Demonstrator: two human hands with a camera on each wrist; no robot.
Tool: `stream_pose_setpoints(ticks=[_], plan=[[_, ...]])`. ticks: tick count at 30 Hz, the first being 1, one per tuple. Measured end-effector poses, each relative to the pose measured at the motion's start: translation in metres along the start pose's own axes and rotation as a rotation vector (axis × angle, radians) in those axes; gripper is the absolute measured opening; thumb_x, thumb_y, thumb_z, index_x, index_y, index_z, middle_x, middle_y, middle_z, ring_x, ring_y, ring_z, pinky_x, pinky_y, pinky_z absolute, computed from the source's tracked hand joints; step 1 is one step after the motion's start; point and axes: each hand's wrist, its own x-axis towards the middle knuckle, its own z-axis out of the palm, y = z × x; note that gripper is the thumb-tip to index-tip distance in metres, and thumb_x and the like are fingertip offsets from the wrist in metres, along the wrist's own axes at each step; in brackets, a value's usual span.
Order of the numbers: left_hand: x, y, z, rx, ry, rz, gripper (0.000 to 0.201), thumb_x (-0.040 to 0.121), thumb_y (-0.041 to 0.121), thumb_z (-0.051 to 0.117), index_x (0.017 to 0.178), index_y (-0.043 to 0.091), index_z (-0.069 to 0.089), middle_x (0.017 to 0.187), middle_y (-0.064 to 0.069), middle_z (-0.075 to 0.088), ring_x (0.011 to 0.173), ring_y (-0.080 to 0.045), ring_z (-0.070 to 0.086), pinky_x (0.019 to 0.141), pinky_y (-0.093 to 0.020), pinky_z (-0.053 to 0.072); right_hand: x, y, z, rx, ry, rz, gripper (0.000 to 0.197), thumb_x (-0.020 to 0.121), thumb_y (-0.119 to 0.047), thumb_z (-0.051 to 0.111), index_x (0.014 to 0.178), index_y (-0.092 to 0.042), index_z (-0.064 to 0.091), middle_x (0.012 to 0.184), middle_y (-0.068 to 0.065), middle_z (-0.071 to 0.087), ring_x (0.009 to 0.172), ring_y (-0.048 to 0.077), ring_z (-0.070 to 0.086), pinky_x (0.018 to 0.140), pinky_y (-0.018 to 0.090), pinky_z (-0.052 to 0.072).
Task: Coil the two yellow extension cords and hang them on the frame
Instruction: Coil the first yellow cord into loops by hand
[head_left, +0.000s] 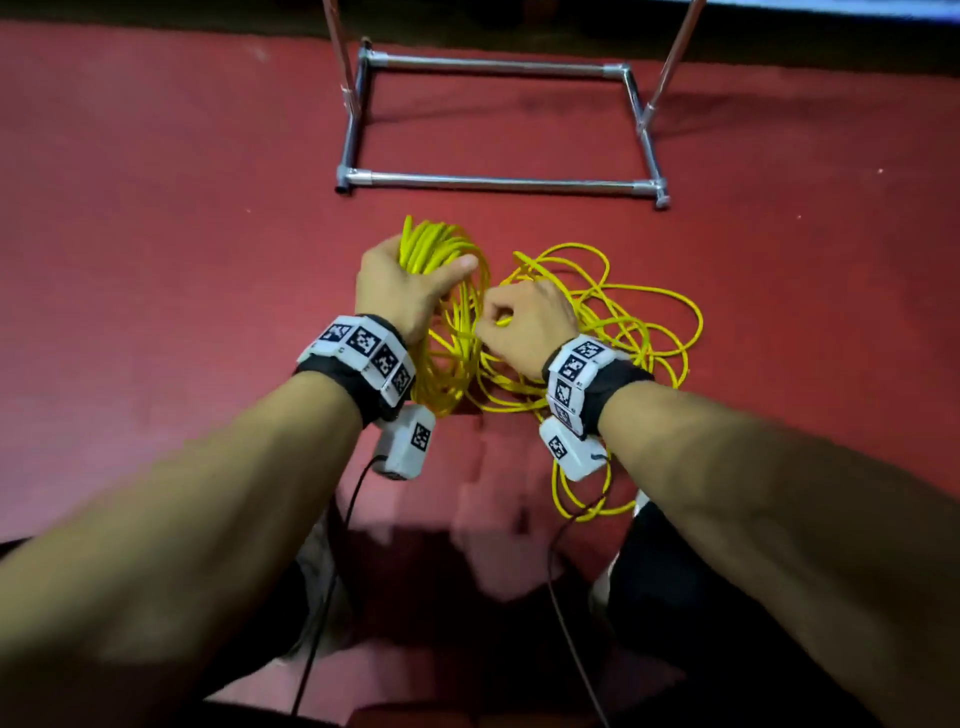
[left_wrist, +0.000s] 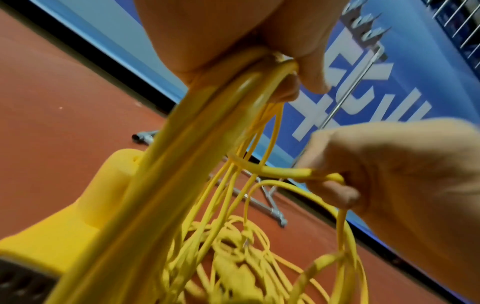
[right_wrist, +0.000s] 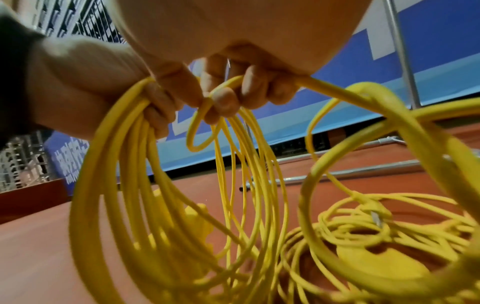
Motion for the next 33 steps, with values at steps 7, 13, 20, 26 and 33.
stream_pose_setpoints(ticks=[7, 13, 20, 26, 33], plan=[[-0.032, -0.021, 0.009, 0.125, -0.029, -0.052, 0.031, 0.081, 0.041, 0.081, 0.067, 0.027, 0.056, 0.053, 0.013, 0.057, 0.040, 0.004, 0.045, 0.046, -0.015, 0.038, -0.019, 0.001, 0.012, 0.380, -0.025, -0.108, 0.026, 0.071, -0.028, 0.053, 0.067, -0.006, 0.066, 0.054, 0.000, 0.058, 0.053, 0.008, 0.052, 0.059, 0.028, 0.045], [-0.029, -0.022, 0.008, 0.207, -0.019, -0.085, 0.035, 0.081, 0.049, 0.074, 0.064, 0.028, 0.051, 0.050, 0.014, 0.051, 0.044, 0.000, 0.043, 0.052, -0.024, 0.037, -0.004, -0.008, 0.011, 0.607, -0.098, -0.036, 0.019, 0.062, -0.004, 0.055, 0.065, -0.022, 0.049, 0.053, 0.012, 0.059, 0.056, 0.043, 0.065, 0.052, 0.026, 0.041], [-0.024, -0.028, 0.009, 0.233, -0.010, -0.113, 0.032, 0.082, 0.056, 0.064, 0.074, 0.025, 0.059, 0.060, 0.003, 0.062, 0.063, -0.023, 0.067, 0.061, -0.030, 0.052, 0.013, 0.011, 0.016, 0.774, -0.130, -0.036, 0.027, 0.066, -0.003, 0.071, 0.077, -0.018, 0.050, 0.073, 0.029, 0.060, 0.064, 0.013, 0.061, 0.063, 0.032, 0.049], [-0.023, -0.026, 0.019, 0.180, 0.003, -0.154, 0.031, 0.086, 0.045, 0.065, 0.071, 0.017, 0.062, 0.056, -0.002, 0.064, 0.038, -0.015, 0.057, 0.044, -0.025, 0.045, 0.017, 0.025, 0.025, 0.714, 0.028, 0.040, 0.032, 0.074, -0.007, 0.082, 0.080, -0.017, 0.053, 0.077, 0.000, 0.059, 0.057, 0.005, 0.053, 0.059, 0.023, 0.049], [-0.018, -0.026, 0.015, 0.117, 0.037, -0.195, 0.030, 0.085, 0.038, 0.075, 0.072, 0.014, 0.062, 0.055, -0.005, 0.060, 0.038, -0.015, 0.050, 0.042, -0.023, 0.042, -0.001, 0.050, 0.033, 0.247, -0.215, 0.185, 0.061, 0.092, -0.069, 0.039, 0.075, -0.016, 0.065, 0.065, -0.004, 0.069, 0.052, 0.006, 0.057, 0.060, 0.035, 0.047]])
